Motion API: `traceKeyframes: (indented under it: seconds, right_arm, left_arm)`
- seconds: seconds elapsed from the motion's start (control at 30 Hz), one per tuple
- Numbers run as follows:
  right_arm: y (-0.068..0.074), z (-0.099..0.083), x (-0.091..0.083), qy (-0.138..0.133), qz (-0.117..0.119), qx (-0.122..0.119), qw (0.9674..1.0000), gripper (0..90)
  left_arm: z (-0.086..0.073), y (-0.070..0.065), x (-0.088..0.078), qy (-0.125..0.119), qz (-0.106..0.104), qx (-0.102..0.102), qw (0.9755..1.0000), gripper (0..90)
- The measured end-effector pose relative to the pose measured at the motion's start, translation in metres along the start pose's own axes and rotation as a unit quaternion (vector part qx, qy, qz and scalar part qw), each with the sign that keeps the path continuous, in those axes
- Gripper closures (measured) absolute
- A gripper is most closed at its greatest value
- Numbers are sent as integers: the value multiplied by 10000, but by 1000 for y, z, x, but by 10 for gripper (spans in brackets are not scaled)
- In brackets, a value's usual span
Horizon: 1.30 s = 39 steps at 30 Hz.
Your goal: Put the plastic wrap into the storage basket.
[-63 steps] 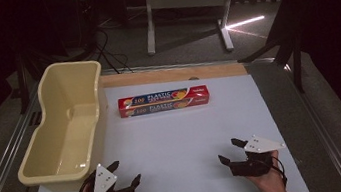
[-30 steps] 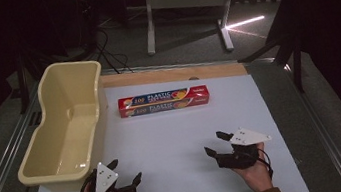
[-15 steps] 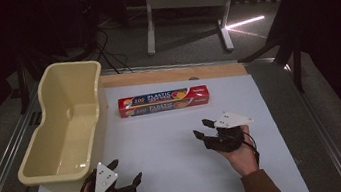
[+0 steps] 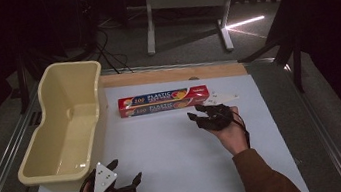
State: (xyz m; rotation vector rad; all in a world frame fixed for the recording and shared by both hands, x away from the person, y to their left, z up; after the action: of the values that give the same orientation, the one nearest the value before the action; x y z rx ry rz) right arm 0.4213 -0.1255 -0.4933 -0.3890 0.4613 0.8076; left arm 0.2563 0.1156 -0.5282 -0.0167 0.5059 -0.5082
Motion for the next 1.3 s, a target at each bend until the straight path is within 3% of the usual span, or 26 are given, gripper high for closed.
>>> traceKeyframes:
  seconds: [0.1,0.27,0.3,0.37,0.53,0.7,0.77,1.0,1.3]
  right_arm:
    - [-9,-1,9,43,-66,87,9999,571]
    - [-26,0,18,78,-221,91,9997,685]
    - [-26,0,18,78,-221,91,9997,685]
    - [-35,1,24,36,-152,194,9997,773]
    - [-46,-3,37,295,-29,157,9994,894]
    - [-57,-3,48,387,-96,195,9990,898]
    - [-66,-4,57,428,-154,382,9982,899]
    - [-84,-8,75,557,-279,540,9966,899]
    - [-108,7,98,506,-467,744,9948,899]
  left_arm:
    - [0,1,-1,-13,8,-12,10000,173]
    - [0,1,0,5,-19,-33,10000,173]
    - [0,1,0,5,-19,-33,10000,173]
    - [0,1,0,2,-25,-37,10000,173]
    - [0,3,0,-1,-6,-107,9999,174]
    - [0,4,1,-7,-18,-146,9999,174]
    - [0,3,2,15,-37,-139,9999,174]
    - [0,7,1,-7,-40,-202,9998,175]
    - [1,8,0,-32,-13,-206,9998,177]
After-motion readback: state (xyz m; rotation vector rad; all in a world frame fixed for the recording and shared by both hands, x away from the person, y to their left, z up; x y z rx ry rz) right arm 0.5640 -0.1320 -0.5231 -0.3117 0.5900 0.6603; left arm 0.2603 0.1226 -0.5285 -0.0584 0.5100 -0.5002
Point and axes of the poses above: each handheld gripper's, and its own axes: x roughly forward along the jaws, z roughly out of its top, y roughly to its left, the point moved 9 cm from there along x, roughly forward along the jaws, and after that the axes turned 8 degrees about -x, right-handed, at the moved point
